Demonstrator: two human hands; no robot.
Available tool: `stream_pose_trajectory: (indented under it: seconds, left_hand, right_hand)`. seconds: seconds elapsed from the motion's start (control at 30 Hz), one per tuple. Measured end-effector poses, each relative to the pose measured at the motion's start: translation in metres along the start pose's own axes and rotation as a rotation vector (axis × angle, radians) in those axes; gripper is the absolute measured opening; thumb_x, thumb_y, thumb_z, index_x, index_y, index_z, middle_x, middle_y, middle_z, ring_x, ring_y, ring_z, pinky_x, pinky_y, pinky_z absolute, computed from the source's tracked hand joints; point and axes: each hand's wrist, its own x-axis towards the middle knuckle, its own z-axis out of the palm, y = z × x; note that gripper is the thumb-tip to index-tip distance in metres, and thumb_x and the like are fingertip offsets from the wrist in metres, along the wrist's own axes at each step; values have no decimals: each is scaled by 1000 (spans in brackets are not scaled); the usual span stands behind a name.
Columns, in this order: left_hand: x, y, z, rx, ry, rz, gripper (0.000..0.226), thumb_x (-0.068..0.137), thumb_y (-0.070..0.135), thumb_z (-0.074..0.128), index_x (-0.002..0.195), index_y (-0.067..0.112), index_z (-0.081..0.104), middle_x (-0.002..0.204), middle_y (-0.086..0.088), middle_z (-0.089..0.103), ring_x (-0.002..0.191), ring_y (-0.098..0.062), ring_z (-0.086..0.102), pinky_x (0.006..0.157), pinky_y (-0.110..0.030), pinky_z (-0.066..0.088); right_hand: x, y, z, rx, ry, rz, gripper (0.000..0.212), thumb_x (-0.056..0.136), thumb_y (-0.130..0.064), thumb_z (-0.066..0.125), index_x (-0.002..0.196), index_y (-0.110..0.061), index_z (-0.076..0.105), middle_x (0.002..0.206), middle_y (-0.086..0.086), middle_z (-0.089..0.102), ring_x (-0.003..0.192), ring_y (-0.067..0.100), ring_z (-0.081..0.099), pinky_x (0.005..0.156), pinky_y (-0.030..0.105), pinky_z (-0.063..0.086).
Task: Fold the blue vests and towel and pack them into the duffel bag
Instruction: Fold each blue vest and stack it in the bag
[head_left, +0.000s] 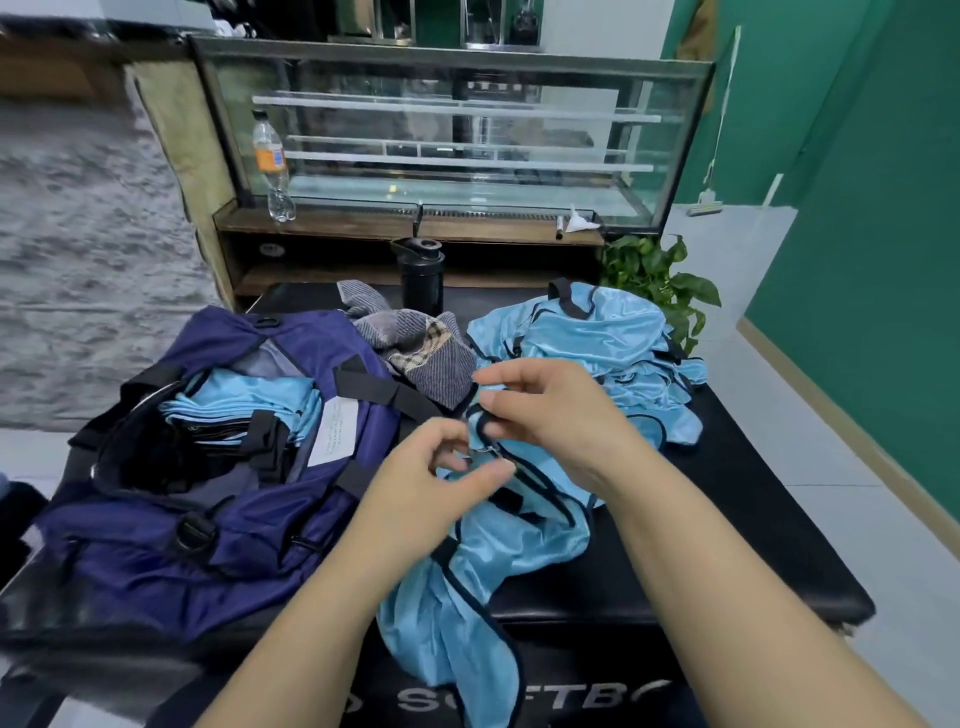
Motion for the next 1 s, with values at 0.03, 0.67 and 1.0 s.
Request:
stream_pose_trajectory:
  seconds: [0.03,0.67,1.0]
  left_hand:
    - [-3,2,1,40,16,22,36,61,53,74,86,31,60,71,13,63,64,-3,54,66,-20,44]
    - [-9,18,-17,-456,191,-108,24,100,19,43,93,11,64,79,1,72,72,-16,67,68,-34,52]
    - [-3,6,-28,-172,135,78,20,96,13,52,95,29,64,73,-4,53,65,-14,46,62,-26,41]
  right_hand:
    - [-1,-3,7,51,-31,9,16,90,0,61,93,-15,66,75,0,57,56,6,62,70,18,57]
    - [-20,23,11,-243,97,-102,30,91,-22,64,116,-38,59,59,-11,31,56,6,34,57,16,33]
    - [-24,11,3,-489,129,-192,16,88,-21,67,97,-35,64,100,-19,58,88,-10,51,74,4,36]
